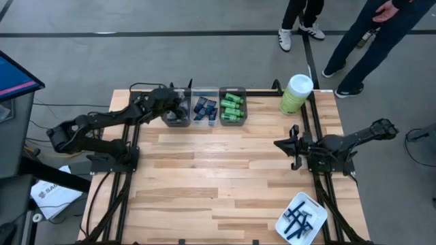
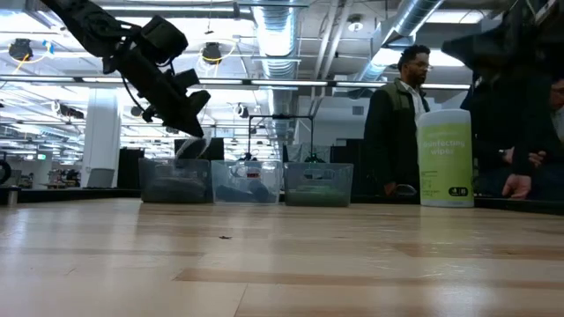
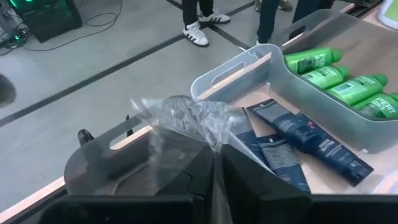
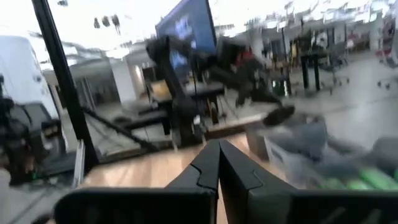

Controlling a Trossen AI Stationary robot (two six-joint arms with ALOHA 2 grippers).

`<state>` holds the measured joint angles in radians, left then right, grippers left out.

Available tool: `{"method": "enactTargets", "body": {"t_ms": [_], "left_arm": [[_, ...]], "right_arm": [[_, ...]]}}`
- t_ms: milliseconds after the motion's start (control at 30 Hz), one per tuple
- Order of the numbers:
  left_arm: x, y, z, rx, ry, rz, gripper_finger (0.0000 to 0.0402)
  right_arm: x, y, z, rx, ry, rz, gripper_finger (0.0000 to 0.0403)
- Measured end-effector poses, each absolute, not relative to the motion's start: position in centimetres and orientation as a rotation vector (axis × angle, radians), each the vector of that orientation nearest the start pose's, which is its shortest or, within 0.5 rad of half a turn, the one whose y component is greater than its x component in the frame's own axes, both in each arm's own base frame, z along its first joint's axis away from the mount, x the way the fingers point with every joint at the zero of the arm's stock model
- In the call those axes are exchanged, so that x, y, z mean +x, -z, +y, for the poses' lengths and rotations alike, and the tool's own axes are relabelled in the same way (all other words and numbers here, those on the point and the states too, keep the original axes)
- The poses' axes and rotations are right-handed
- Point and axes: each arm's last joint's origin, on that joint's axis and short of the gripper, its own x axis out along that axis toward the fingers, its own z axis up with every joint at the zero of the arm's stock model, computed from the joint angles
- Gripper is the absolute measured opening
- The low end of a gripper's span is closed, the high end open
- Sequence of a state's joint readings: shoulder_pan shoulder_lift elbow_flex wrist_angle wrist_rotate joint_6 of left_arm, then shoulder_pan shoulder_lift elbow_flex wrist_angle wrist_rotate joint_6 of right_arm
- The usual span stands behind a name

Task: Pick & Place Travel size toiletries
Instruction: Put the black hairbrush into the left black bin, then return to Home Position

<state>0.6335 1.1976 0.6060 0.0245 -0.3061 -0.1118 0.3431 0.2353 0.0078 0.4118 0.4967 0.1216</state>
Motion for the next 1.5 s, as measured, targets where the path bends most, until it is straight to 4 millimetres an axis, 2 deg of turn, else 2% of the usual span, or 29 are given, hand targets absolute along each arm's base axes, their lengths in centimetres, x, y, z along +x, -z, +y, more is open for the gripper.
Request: {"method": "enactTargets", "body": {"t_ms": [167,267,400,500,600,700,767,833,900,1000,1067,1267,1400,1500], "left_arm": [[19.0,-21.1,14.8,-0.194,-0.939,0.529,0.0055],[19.1,-21.3,14.6,-0.176,-0.859,0.539,0.0075],[18.6,-22.6,14.1,-0.149,-0.804,0.488,0.0116],[17.6,-24.5,13.2,-0.152,-0.793,0.391,0.0158],[16.2,-28.1,11.3,-0.216,-0.759,0.17,0.0189],[13.8,-31.3,8.6,-0.196,-0.685,-0.018,0.0174],[12.1,-32.7,6.7,-0.17,-0.649,-0.118,0.0134],[10.3,-33.2,4.9,-0.147,-0.624,-0.149,0.0075],[8.7,-33.2,3.5,-0.118,-0.594,-0.152,0.0022],[7.2,-32.0,2.2,-0.12,-0.547,-0.145,0.0007],[6.8,-30.7,1.6,-0.125,-0.512,-0.138,0.0002],[8.4,-25.3,0.1,-0.127,-0.343,-0.1,0.0001],[9.0,-23.3,-0.9,-0.117,-0.21,-0.099,0.0001],[9.0,-22.5,-1.3,-0.114,-0.1,-0.104,0.0001]], "right_arm": [[10.7,-17.3,2.0,0.197,0.183,-0.061,0.0],[10.7,-17.2,1.6,0.231,0.248,-0.069,0.0],[10.8,-17.3,1.3,0.279,0.273,-0.083,0.0],[10.8,-17.3,1.2,0.292,0.282,-0.088,0.0],[10.8,-17.3,1.2,0.29,0.286,-0.085,0.0],[10.8,-17.3,1.2,0.29,0.286,-0.085,0.0],[10.8,-17.3,1.2,0.288,0.286,-0.085,0.0],[10.8,-17.3,1.2,0.288,0.286,-0.085,0.0],[10.8,-17.2,1.2,0.288,0.286,-0.085,0.0],[10.8,-17.2,1.2,0.288,0.286,-0.084,0.0],[10.8,-17.2,1.2,0.288,0.286,-0.085,0.0],[10.8,-17.2,1.2,0.287,0.287,-0.084,0.0],[10.8,-17.2,1.2,0.287,0.287,-0.084,0.0],[10.8,-17.2,1.2,0.287,0.287,-0.084,0.0]]}}
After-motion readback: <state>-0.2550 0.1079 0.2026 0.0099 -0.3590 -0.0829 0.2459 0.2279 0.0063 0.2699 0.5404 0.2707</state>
